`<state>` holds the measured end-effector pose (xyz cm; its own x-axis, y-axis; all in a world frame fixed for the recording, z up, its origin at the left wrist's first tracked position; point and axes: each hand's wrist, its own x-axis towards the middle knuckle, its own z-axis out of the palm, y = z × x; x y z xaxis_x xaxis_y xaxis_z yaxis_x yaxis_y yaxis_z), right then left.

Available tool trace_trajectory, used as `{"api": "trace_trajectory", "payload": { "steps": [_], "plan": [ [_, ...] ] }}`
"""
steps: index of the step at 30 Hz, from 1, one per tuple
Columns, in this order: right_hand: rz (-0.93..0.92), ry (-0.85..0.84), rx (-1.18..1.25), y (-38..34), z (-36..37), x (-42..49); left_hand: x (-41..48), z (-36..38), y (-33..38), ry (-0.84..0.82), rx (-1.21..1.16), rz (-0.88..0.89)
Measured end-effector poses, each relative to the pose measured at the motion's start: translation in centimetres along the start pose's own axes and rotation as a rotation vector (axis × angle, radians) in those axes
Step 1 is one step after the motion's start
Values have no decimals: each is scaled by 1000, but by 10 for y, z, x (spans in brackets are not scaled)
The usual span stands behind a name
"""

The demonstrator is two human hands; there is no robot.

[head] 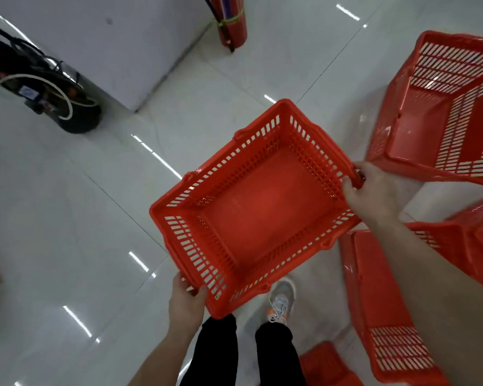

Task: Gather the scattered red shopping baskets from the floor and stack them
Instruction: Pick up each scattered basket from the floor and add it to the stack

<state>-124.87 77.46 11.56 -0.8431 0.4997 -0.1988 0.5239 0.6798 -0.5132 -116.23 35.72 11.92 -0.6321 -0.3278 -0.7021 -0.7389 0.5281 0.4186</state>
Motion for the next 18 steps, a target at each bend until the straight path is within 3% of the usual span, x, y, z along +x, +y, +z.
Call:
{"api": "trace_trajectory", "payload": {
  "steps": [4, 9, 18],
  "plan": [
    [107, -252, -43, 14, 25, 2, 14, 14, 0, -115, 90, -8],
    [204, -320, -218, 5, 19, -34, 8, 1, 31, -172, 225, 60],
    [296, -329, -255, -83, -150, -112, -83, -75, 199, -333, 654, 507]
  ]
}}
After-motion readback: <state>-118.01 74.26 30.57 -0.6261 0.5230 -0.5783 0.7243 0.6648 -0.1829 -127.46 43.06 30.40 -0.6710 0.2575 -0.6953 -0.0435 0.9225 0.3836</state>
